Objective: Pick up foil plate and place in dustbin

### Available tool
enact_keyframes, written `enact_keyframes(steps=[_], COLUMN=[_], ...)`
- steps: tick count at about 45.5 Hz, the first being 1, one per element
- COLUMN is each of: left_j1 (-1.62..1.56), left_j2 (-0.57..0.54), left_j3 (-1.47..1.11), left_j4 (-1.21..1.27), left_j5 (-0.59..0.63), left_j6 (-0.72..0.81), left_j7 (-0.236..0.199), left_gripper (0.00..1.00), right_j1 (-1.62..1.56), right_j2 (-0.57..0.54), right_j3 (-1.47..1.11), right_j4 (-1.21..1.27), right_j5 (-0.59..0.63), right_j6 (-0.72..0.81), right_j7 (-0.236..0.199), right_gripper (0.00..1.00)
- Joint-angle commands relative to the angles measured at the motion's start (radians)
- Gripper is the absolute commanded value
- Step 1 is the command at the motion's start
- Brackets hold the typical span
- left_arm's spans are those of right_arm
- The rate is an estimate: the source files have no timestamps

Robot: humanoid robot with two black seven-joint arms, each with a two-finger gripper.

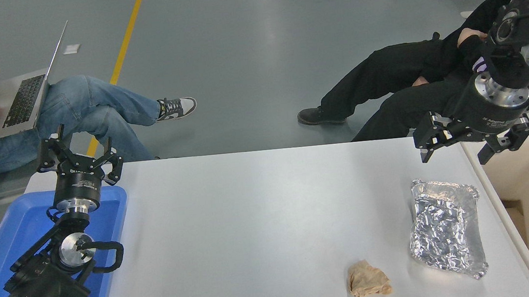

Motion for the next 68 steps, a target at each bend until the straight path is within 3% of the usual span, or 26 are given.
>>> enact_keyframes(steps=[1, 15, 34, 57, 68], left_j1=[0.000, -0.001, 0.000, 0.000, 0.000], left_j2=[0.000, 0.000, 0.000, 0.000, -0.002], left_j3=[0.000, 0.000, 0.000, 0.000, 0.000], left_j4=[0.000, 0.000, -0.001, -0.001, 0.000], left_j5=[0.000, 0.000, 0.000, 0.000, 0.000], left_j6=[0.000, 0.000, 0.000, 0.000, 0.000], left_j7=[0.000, 0.000, 0.000, 0.000, 0.000], left_gripper=[0.99, 0.99, 0.99, 0.99, 0.99], right_j1=[-0.163, -0.487, -0.775, -0.863, -0.935], right_j2=[-0.010, -0.098, -0.100, -0.069, -0.036], right_j3=[0.069, 0.145, 0.290, 0.394, 0.399], right_j4=[-0.022, -0.197, -0.348, -0.434, -0.483], right_j5=[-0.195, -0.218, -0.223, -0.221, -0.221], right_j6=[-0.030, -0.279, -0.480, -0.498, -0.606], right_j7=[-0.002, 0.000, 0.001, 0.000, 0.000], right_gripper=[1.00, 1.00, 1.00, 1.00, 0.85])
